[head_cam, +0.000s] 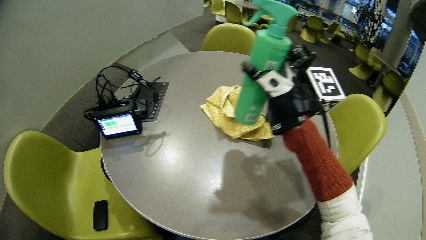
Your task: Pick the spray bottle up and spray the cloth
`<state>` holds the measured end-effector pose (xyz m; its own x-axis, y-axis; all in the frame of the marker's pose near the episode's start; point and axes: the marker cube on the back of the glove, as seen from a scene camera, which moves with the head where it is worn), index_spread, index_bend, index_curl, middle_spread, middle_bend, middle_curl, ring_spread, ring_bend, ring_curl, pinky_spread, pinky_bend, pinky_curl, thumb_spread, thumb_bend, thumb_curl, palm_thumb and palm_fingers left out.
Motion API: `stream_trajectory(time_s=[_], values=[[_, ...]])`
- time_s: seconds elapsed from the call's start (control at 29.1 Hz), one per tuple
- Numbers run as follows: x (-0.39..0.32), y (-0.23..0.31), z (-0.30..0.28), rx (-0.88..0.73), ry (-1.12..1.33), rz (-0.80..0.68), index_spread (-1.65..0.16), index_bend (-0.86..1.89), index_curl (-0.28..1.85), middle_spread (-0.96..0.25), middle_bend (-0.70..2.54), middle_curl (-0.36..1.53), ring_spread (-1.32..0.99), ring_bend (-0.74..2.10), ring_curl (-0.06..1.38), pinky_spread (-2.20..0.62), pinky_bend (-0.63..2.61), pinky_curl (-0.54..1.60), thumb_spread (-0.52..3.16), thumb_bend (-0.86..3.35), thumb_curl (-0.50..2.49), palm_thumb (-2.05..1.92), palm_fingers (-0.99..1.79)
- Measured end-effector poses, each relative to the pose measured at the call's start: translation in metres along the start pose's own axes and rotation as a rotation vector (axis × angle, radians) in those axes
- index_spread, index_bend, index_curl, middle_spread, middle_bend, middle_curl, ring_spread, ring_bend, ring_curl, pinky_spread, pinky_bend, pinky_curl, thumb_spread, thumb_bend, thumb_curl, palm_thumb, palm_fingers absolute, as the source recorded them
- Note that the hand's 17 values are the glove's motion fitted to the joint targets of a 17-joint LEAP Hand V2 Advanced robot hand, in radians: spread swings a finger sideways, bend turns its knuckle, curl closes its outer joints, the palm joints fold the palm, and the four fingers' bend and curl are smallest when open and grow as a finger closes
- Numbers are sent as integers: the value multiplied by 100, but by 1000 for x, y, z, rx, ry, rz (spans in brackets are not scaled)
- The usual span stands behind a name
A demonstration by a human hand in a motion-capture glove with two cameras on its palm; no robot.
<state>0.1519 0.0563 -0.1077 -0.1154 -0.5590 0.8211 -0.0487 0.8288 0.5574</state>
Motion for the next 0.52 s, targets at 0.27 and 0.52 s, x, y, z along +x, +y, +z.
stream_trajectory(time_s=[0.27, 0.52], values=[[70, -36, 95, -34, -58, 116, -31, 14, 31, -4, 46, 51, -10, 54, 46, 15, 12, 29, 91, 4, 59, 117, 46], [170, -65, 81, 190, 21, 255, -32, 21, 35, -5, 47, 51, -12, 52, 45, 17, 9, 24, 90, 2, 59, 120, 44]])
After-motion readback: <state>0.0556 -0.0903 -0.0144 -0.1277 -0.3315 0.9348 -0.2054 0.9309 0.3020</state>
